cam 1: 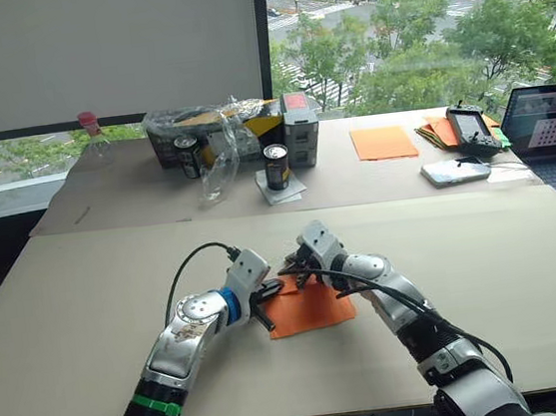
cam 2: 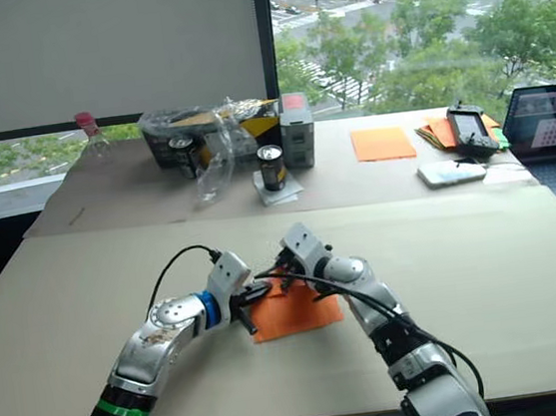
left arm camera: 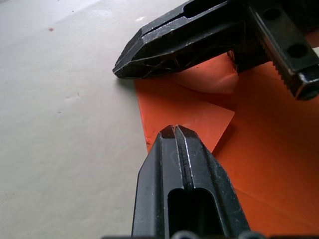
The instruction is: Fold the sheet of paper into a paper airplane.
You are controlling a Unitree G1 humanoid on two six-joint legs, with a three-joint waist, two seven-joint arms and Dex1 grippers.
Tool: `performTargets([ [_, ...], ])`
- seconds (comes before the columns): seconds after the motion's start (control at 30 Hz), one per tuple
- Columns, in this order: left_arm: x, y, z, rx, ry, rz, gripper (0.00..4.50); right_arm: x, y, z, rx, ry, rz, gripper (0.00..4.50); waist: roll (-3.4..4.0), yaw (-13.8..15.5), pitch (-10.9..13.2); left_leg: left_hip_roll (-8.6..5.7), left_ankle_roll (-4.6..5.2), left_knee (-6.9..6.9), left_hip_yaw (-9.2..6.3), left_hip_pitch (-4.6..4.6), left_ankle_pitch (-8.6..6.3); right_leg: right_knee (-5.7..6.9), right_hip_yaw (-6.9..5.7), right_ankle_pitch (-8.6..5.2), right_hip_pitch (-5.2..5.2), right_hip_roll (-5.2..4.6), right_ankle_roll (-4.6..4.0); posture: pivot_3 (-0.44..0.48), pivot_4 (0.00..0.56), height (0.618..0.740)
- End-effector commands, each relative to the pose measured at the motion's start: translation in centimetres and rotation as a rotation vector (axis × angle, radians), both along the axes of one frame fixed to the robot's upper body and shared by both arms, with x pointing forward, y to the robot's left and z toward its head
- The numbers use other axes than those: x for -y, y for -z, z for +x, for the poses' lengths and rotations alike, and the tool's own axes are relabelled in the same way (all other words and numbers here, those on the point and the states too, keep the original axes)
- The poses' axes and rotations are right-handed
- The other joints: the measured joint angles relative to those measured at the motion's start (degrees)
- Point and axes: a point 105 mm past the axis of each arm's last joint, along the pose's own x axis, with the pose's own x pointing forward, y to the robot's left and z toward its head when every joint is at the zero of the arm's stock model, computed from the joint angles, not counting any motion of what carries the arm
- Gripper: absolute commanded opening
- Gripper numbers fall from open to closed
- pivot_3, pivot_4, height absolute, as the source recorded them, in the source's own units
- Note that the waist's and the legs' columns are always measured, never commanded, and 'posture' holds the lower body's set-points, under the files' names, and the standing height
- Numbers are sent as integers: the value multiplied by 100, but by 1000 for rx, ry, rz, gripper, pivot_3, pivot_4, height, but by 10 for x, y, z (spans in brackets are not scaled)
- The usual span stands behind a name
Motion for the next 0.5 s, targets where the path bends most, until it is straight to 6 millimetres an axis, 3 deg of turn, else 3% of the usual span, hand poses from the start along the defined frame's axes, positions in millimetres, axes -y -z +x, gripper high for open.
performTargets([
  [0.03,-1,15,-5,-39,-9,31,29,21,-3,10,8,78,-4,0,0,0,0,0,0,0,0,1,0,-3,0,0,2,0,0,0,150,732],
  [0.2,2,15,-6,-36,-6,29,29,14,-10,8,22,53,48,0,1,-14,0,1,0,0,0,2,0,-2,0,0,3,1,0,0,150,732],
  [0.33,3,16,-6,-34,-4,33,29,2,-29,3,73,9,152,0,1,-21,0,1,0,0,0,1,0,-3,0,0,2,1,0,0,150,732],
  [0.5,5,17,-7,-35,3,36,29,7,-42,-8,107,-32,138,0,1,-1,0,-1,0,0,0,-5,0,-5,0,0,-1,-1,1,0,150,732],
])
